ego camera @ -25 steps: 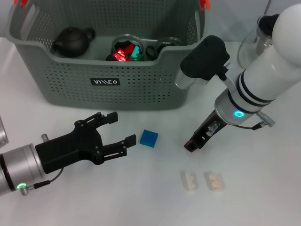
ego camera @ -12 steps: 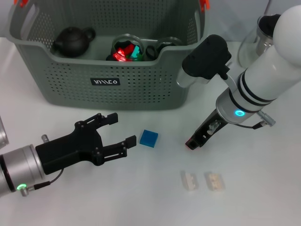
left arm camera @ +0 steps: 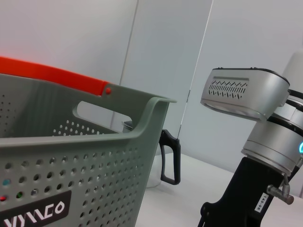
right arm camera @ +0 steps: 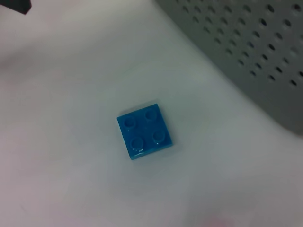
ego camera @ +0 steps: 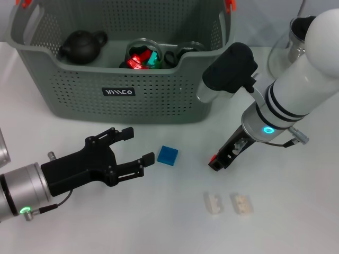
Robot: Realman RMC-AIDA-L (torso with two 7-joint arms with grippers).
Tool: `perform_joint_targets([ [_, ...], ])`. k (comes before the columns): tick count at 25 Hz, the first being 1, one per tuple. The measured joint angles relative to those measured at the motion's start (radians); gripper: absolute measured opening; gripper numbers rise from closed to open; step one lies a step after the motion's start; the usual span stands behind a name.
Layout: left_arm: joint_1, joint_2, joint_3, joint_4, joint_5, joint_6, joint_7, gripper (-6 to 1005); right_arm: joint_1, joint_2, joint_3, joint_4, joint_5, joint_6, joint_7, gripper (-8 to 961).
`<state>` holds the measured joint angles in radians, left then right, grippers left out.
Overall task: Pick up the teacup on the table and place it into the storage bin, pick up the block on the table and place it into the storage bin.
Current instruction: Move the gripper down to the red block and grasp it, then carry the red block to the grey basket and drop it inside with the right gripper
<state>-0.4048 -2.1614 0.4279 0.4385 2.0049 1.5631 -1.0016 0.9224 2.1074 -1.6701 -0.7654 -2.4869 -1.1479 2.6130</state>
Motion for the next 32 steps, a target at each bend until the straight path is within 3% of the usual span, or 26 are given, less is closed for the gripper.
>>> perform_joint_targets([
  [7, 0.0, 0.0, 0.0, 0.0, 0.0, 0.0, 0.0, 872, 0.001, 0.0, -0.005, -0.003, 0.0, 0.003, 0.0, 443],
  [12, 0.0, 0.0, 0.001, 0.0, 0.0, 0.0, 0.0, 872, 0.001, 0.0, -0.016, -0.001, 0.0, 0.003, -0.001, 375],
  [18, 0.0, 0.0, 0.0, 0.0, 0.0, 0.0, 0.0, 872, 0.0, 0.0, -0.029, -0.003, 0.001, 0.006, 0.006, 201],
  [22, 0.001, 0.0, 0.0, 0.0, 0.0, 0.0, 0.0, 872, -0.011, 0.0, -0.026, -0.026, 0.0, -0.009, 0.007, 196],
  [27, 0.004, 0.0, -0.003, 0.0, -0.001, 0.0, 0.0, 873, -0.088, -0.007, 0.021, -0.196, -0.003, -0.085, 0.006, 195],
  [32, 0.004, 0.0, -0.004, 0.0, -0.003, 0.0, 0.0, 873, -0.237, -0.01, 0.182, -0.47, 0.016, -0.184, -0.048, 194],
])
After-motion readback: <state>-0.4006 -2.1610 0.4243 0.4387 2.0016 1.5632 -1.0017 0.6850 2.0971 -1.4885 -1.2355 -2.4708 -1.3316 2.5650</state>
